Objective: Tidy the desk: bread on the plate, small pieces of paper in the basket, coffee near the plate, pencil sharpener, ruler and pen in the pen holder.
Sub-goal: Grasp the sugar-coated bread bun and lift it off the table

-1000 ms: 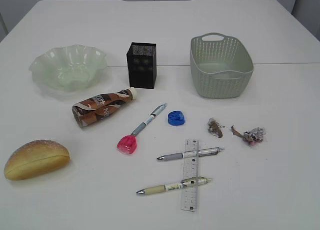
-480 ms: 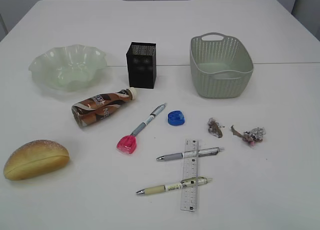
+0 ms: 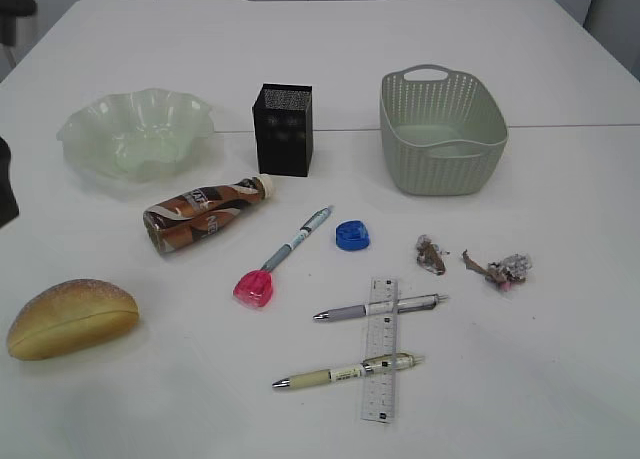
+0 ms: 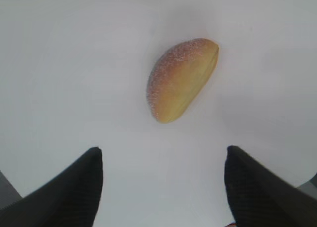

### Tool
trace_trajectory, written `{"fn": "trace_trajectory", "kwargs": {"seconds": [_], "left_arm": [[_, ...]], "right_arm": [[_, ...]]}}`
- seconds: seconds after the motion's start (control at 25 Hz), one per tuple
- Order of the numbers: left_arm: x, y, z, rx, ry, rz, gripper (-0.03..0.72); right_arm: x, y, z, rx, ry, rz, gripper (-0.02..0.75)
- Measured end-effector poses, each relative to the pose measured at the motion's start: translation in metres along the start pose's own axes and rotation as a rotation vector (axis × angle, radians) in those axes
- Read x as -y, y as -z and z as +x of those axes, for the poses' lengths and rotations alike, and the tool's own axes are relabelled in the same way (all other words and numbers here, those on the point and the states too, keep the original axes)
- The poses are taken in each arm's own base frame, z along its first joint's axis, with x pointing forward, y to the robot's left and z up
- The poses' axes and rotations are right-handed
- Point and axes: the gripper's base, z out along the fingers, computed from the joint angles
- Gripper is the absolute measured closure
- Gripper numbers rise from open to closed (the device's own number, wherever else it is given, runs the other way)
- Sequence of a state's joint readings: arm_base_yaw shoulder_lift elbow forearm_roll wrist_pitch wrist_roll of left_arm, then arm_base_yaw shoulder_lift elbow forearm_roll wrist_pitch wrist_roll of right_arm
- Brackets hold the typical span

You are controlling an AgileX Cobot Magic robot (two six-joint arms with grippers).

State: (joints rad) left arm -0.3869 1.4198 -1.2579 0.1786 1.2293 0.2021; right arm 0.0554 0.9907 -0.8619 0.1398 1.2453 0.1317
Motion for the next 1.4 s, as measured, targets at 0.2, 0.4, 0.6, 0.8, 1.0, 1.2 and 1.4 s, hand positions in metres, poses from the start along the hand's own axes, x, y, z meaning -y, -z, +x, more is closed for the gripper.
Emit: {"fn": "trace_trajectory", "kwargs": {"seconds": [0.2, 0.4, 0.6, 0.8, 1.0, 1.2, 1.4], "left_arm": [[0.007, -0.038, -0.016, -0.084, -0.15, 0.074, 0.128], [0.01, -0.069, -0.026, -0.129, -0.245, 0.103, 0.118], [0.012, -0.103, -0.031, -0.223, -0.28, 0.121, 0.092], [0.012, -0.123, -0.034, -0.264, -0.31, 0.105, 0.09], [0.014, -0.141, -0.037, -0.286, -0.323, 0.11, 0.09], [0.017, -0.16, -0.037, -0.322, -0.334, 0.125, 0.09], [0.018, -0.177, -0.039, -0.331, -0.352, 0.118, 0.09]], "right_arm": [[-0.003, -0.001, -0.015, -0.012, 0.005, -0.002, 0.295], [-0.006, 0.001, -0.021, -0.004, 0.014, -0.023, 0.295], [-0.007, 0.002, -0.021, -0.004, 0.015, -0.036, 0.295], [-0.007, 0.002, -0.021, -0.004, 0.018, -0.036, 0.295], [-0.007, 0.002, -0.021, -0.004, 0.019, -0.037, 0.295], [-0.008, 0.002, -0.021, -0.004, 0.018, -0.038, 0.295], [-0.008, 0.002, -0.021, -0.004, 0.021, -0.038, 0.295]]}}
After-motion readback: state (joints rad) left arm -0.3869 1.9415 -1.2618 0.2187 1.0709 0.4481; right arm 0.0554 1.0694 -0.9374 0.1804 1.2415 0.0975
